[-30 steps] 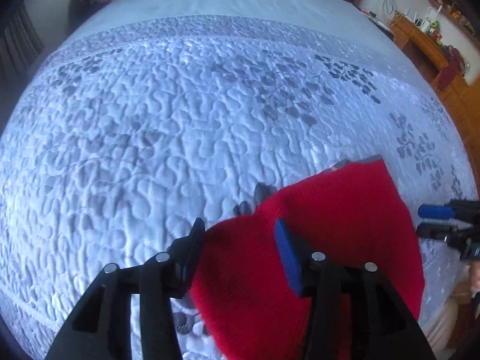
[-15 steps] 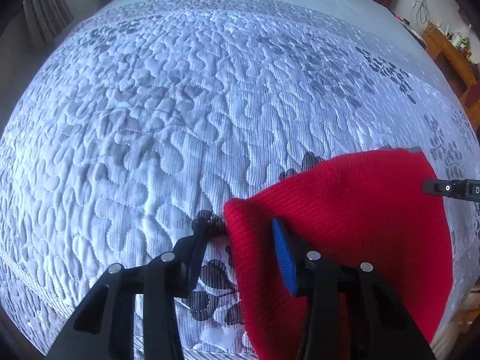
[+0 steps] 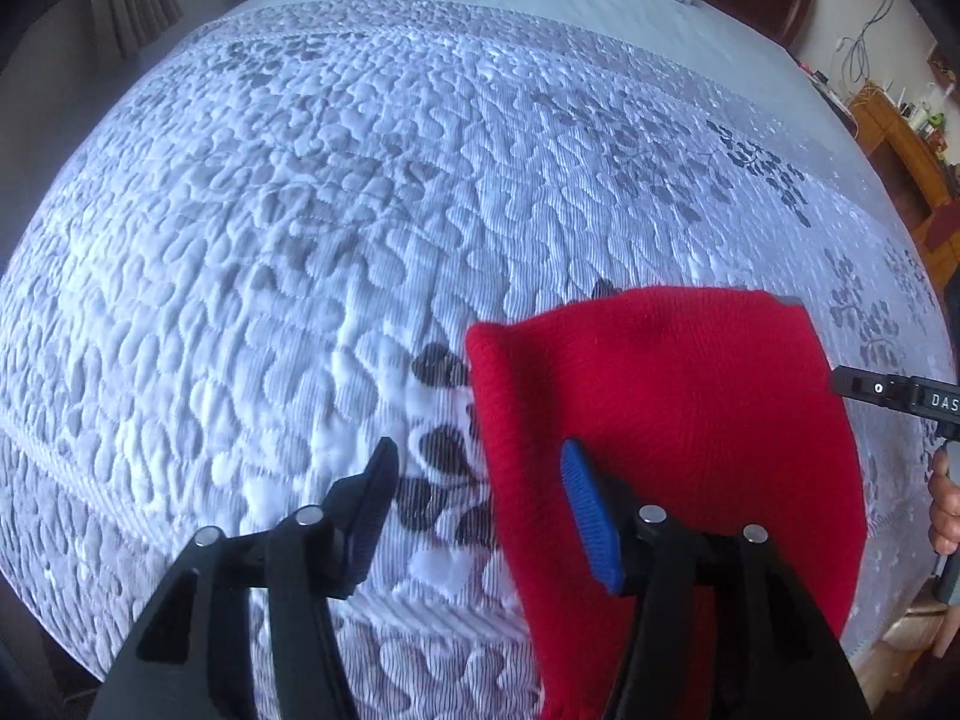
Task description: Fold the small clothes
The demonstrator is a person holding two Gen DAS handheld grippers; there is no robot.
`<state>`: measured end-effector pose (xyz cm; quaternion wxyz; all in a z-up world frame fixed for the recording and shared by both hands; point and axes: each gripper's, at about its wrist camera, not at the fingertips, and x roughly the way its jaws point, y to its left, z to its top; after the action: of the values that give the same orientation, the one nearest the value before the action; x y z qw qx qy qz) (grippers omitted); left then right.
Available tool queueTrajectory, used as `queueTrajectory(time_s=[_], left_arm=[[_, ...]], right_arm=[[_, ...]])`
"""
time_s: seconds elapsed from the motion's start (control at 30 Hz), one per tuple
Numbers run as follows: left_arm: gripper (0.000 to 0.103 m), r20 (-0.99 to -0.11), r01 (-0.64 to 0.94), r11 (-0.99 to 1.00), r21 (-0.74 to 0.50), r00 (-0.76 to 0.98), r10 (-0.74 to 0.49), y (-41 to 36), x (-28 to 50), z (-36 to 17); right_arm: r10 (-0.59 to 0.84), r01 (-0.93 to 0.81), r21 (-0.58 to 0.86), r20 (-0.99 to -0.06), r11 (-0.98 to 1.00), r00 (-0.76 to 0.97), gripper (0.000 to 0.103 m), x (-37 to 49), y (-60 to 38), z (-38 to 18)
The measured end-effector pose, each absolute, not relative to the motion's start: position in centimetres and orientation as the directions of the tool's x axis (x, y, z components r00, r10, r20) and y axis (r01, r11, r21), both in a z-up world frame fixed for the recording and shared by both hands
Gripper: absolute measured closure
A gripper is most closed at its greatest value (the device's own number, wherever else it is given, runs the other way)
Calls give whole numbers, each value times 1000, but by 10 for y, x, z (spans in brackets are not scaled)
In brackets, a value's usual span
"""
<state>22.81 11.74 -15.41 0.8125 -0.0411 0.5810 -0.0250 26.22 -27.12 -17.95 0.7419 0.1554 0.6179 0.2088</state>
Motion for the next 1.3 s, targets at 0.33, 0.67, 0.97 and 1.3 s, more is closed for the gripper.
queueTrajectory(time_s=[0.33,0.67,0.97,1.3], left_arm=[[35,-946,-21,986,-166,287,-153,111,133,-156],[32,-956,-41,987,-157,257,-142,96,105,-170],[82,-965,-27,985,-172,207,-163,95,104,-174],[78,-959,-20,984,-178,227,-169,94,102,-177]], right_arm=[[580,-145,568,-812,810,61,54,128,-277,-182],[548,-196,532,-836,823,31,77,85,-253,-197],[560,-204,540,-827,817,52,90,84,-255,-182],[516,-202,501,-856,841,25,89,86,-250,-206]])
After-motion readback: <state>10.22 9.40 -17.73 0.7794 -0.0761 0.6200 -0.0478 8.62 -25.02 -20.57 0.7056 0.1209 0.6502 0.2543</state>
